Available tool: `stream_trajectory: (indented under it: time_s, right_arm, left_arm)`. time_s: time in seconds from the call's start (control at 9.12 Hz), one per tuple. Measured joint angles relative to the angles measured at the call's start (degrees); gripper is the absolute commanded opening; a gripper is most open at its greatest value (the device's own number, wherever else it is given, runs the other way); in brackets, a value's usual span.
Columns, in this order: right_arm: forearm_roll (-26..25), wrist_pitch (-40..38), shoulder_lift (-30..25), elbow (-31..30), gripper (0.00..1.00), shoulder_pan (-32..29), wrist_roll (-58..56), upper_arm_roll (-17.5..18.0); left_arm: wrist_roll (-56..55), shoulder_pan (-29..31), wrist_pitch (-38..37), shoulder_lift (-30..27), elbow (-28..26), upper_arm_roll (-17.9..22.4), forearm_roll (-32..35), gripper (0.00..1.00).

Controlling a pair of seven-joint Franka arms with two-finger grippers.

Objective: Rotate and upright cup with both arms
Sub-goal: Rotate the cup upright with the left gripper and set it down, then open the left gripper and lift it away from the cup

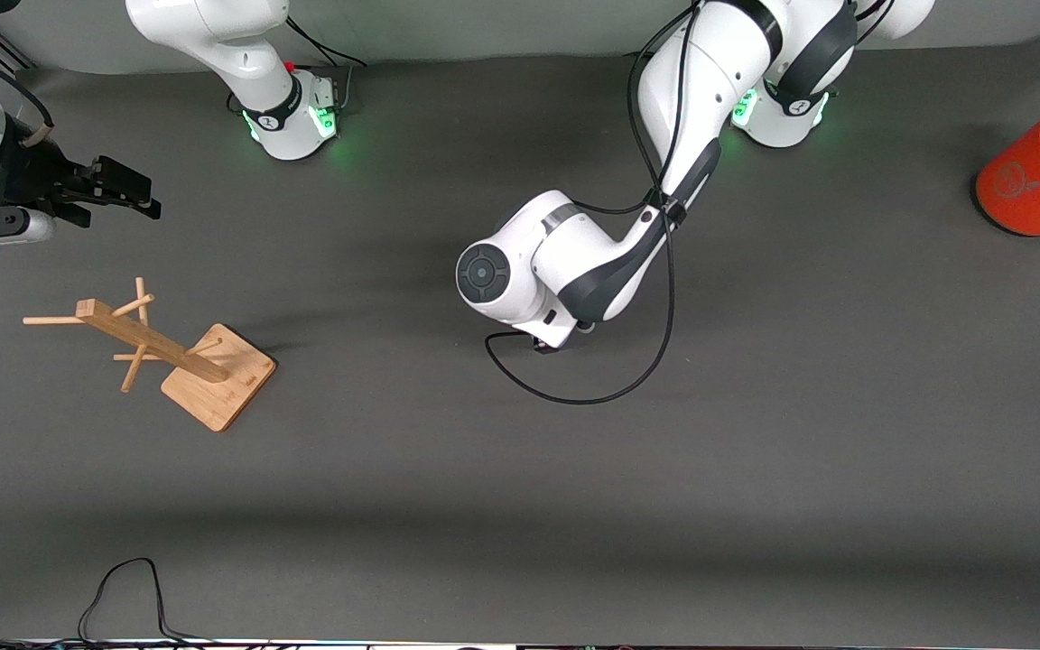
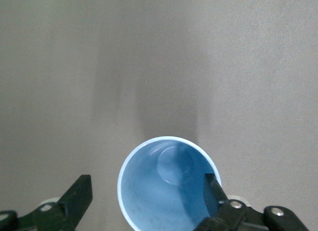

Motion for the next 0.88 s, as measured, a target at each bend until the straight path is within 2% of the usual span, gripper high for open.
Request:
stream_trajectory:
  time_s: [0.22,0.44,0.66,0.88]
  right_arm:
    - [0.0,-0.06,-0.1,0.0,1.0,0.0,0.43,-0.06]
    - [-0.03,-0.07,-0.13,-0.02,1.0,-0.01,1.81,-0.11]
    - [-0.03,-0.09,-0.15,-0.03,1.0,-0.02,1.97,-0.17]
    - [-0.03,-0.1,-0.16,-0.02,1.0,-0.02,1.97,-0.29]
  left_arm:
    - [12.84,0.69,-4.48,-0.97,0.51,-1.21,-1.49,1.0]
    - [31.78,4.52,-9.99,-5.33,1.22,-1.84,-5.25,1.0]
    - [48.98,10.07,-14.47,-12.86,0.91,-1.93,-7.35,1.0]
    - [67.75,16.44,-17.11,-22.14,-4.19,-1.73,-7.32,1.0]
